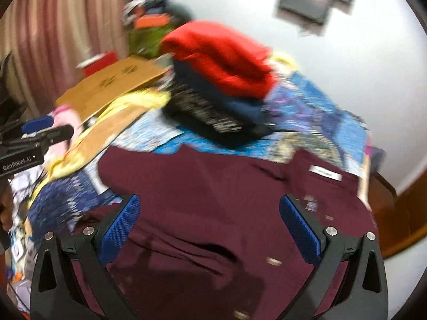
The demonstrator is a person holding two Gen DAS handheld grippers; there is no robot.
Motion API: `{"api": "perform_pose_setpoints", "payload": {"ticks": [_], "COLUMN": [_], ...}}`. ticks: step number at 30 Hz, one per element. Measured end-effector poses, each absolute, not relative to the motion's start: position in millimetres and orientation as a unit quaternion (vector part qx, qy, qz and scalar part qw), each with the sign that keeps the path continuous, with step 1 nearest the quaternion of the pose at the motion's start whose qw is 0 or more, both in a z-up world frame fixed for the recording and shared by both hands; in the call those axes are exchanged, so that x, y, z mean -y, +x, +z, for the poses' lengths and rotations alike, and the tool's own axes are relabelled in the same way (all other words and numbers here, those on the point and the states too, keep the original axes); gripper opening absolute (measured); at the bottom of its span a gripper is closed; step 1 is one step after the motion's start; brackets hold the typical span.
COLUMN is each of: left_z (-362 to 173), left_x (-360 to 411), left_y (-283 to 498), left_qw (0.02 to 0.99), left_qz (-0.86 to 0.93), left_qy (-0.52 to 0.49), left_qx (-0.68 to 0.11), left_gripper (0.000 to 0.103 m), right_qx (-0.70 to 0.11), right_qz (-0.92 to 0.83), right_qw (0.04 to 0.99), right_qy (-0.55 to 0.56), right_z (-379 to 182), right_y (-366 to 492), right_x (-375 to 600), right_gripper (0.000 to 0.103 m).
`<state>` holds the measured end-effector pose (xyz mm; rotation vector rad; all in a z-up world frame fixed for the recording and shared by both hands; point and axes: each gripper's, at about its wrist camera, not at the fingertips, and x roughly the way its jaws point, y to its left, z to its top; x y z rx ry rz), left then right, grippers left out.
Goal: Fold large clothes
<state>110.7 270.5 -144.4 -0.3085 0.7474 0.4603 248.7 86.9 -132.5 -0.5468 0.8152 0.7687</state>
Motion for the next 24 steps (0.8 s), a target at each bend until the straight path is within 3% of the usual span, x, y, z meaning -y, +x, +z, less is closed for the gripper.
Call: {"api": "perform_pose_setpoints", "payload": {"ticks": [15,18,21,23,24], "left_z": [-184.2,-188.7,-192.6,-194.1,-194.4], "left_x": [-303.7,-305.9,-308.6,-309.3,-309.6], "left_y": [90.9,93.3,95.5,97.6,98.6], "left_qw": [0.865,0.862,0.859,0.858,0.857], "left_qz": [0.246,0.247,0.246,0.247,0.247], "left_qy": [-0.181,-0.182,-0.188,-0.190,-0.191], "left_qx": [-0.398,-0.404,-0.408,-0.409,-0.410], "left_gripper": [0.067,0.067,0.067,0.067,0.067], "right_qx": [-0.525,-0.542,-0.525,-0.516,-0.514], "right_qz": [0.392,0.378,0.374,0.372,0.369], "right_qw": [0.642,0.638,0.654,0.664,0.670], "right_qy": [-0.399,-0.396,-0.396,-0.393,-0.388], "right_z": [-275.5,-297.2,-301.7,-297.2,-293.7], "right_y": [253.9,260.0,259.5,260.8,263.5], "right_x": [-217.9,-218.6,-215.4,-212.5,-210.0], "right_gripper": [0.101,0.096,0.078,0.032,0.023]}}
